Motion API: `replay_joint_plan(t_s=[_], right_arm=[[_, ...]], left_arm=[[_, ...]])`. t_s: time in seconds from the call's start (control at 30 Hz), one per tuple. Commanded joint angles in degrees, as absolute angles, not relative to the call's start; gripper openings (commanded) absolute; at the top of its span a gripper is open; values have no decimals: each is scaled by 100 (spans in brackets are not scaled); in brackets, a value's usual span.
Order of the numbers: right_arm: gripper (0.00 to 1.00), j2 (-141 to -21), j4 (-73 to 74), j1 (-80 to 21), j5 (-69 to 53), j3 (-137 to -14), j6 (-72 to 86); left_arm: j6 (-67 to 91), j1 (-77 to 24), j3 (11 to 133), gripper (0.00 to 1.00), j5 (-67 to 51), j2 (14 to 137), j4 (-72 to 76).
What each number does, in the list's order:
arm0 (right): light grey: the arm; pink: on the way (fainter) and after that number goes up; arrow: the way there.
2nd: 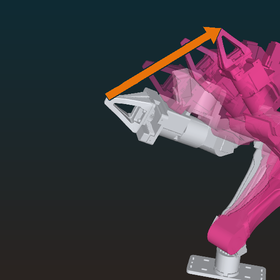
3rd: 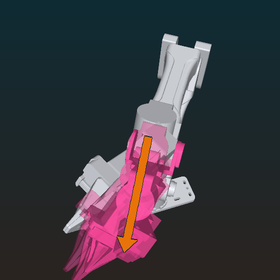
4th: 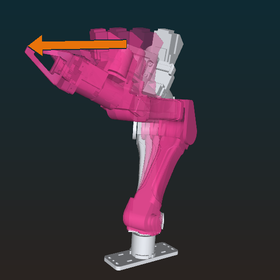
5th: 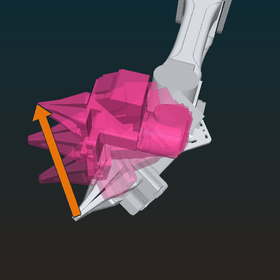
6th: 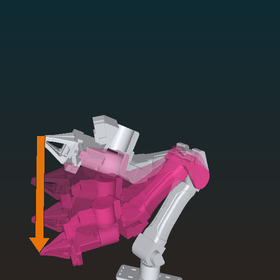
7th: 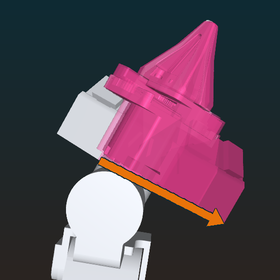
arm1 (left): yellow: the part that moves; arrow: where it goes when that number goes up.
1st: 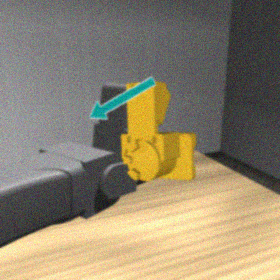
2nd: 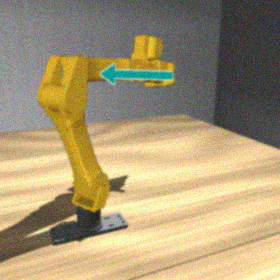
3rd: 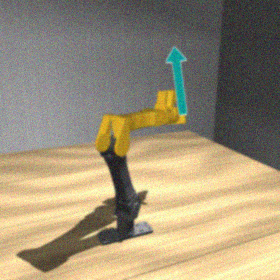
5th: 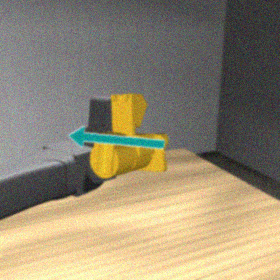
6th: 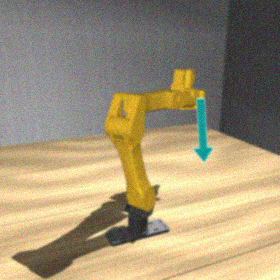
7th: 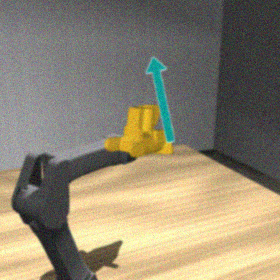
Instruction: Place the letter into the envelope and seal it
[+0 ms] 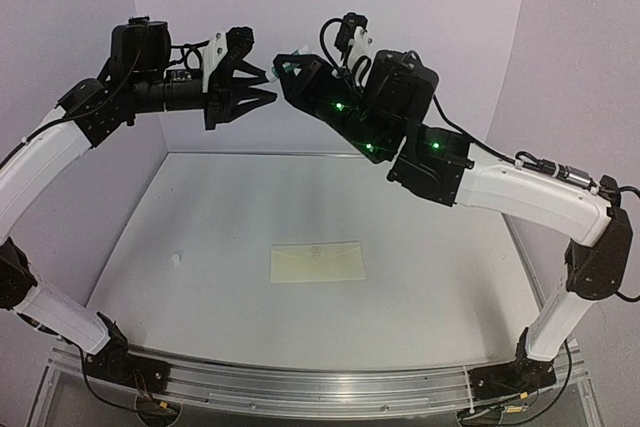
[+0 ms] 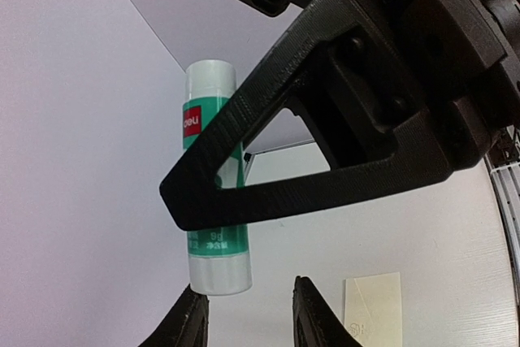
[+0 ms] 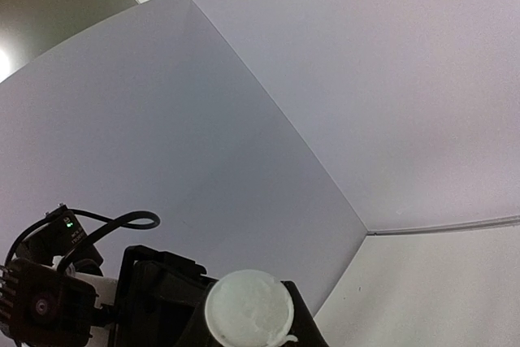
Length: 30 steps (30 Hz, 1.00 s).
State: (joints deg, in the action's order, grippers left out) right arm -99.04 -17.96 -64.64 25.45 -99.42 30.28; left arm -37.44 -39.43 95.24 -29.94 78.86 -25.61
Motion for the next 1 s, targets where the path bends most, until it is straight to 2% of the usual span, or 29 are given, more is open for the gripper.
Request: replay_joint_plan(t_s=[0.0, 0.33, 0.63, 0.97], right_arm=[[0, -9923, -1836, -6487, 2537, -10162, 3050], [0, -9853, -1670, -6487, 2514, -10101, 3055], [0, -9935, -1661, -6488, 2498, -10185, 3060], [0, -10011, -1576, -6490, 2431, -10278, 3056]], left_arm=[[-3683, -3981, 9721, 33, -3015, 7866, -2472], [-3493, -3982, 9729, 42, -2630, 7904, -2287], [-3560, -3981, 9752, 36, -3091, 7887, -2462], [-3543, -3981, 9787, 18, -3136, 7893, -2514]])
